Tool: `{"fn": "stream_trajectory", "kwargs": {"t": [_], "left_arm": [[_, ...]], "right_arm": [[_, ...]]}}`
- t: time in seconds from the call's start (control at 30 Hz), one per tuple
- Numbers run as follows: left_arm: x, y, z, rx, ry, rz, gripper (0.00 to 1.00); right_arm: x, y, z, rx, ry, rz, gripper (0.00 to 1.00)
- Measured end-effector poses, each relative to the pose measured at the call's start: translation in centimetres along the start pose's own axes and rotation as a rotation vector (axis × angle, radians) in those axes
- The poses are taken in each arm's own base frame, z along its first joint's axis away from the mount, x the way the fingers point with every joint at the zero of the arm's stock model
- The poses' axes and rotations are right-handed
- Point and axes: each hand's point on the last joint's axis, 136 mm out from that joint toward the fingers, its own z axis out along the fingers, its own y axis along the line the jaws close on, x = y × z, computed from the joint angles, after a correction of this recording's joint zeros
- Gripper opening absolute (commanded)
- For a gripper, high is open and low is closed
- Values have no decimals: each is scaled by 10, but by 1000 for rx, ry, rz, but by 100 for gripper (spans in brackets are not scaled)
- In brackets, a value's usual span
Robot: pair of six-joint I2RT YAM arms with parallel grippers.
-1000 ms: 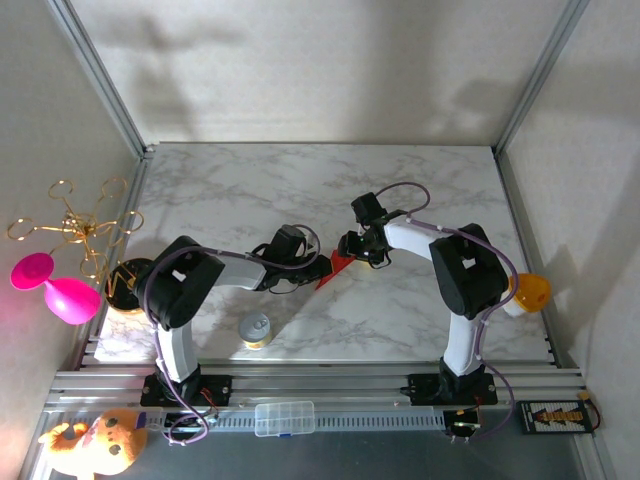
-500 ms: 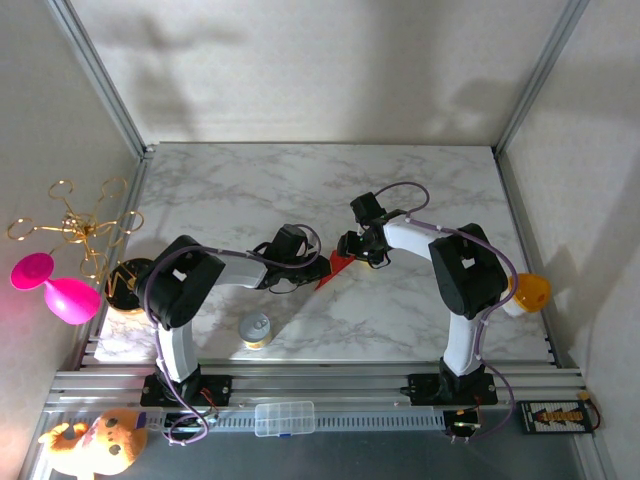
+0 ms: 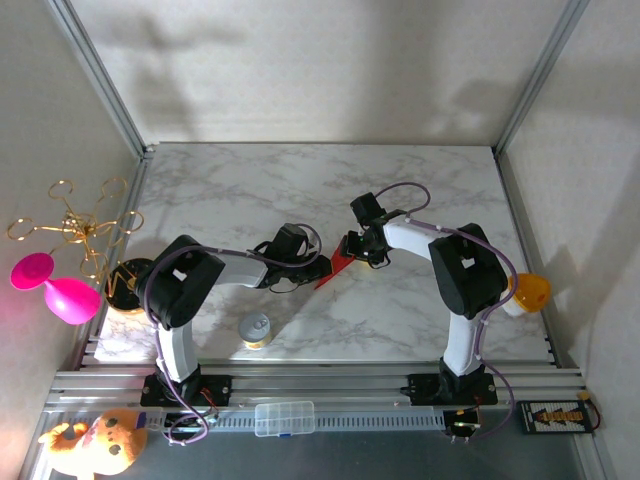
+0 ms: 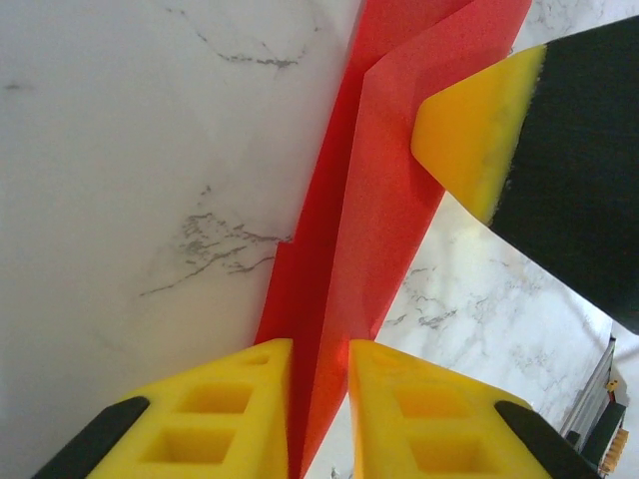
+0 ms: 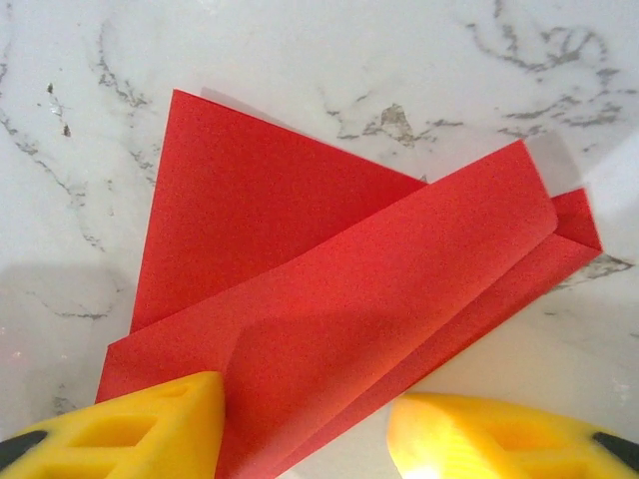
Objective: Fold a paper plane with a square sheet of paper (pick it up from the middle)
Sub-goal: Fold the wing for the fifth time at the center of the table.
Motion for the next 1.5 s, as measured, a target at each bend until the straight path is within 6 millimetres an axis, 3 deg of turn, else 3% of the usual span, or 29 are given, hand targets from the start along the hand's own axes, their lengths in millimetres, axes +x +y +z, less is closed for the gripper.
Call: {"fn": "stream_trajectory", "kwargs": {"t": [1.0, 1.2, 1.5], "left_arm": [[1, 5, 4, -56, 41, -9, 16], [1, 5, 5, -73, 57, -2, 15], [2, 5, 6, -85, 74, 9, 15]], "right_arm": [[-1, -2, -1, 9, -8, 12, 48], [-6, 5, -7, -20, -29, 14, 51], [-14, 12, -24, -119, -79, 34, 63]]}}
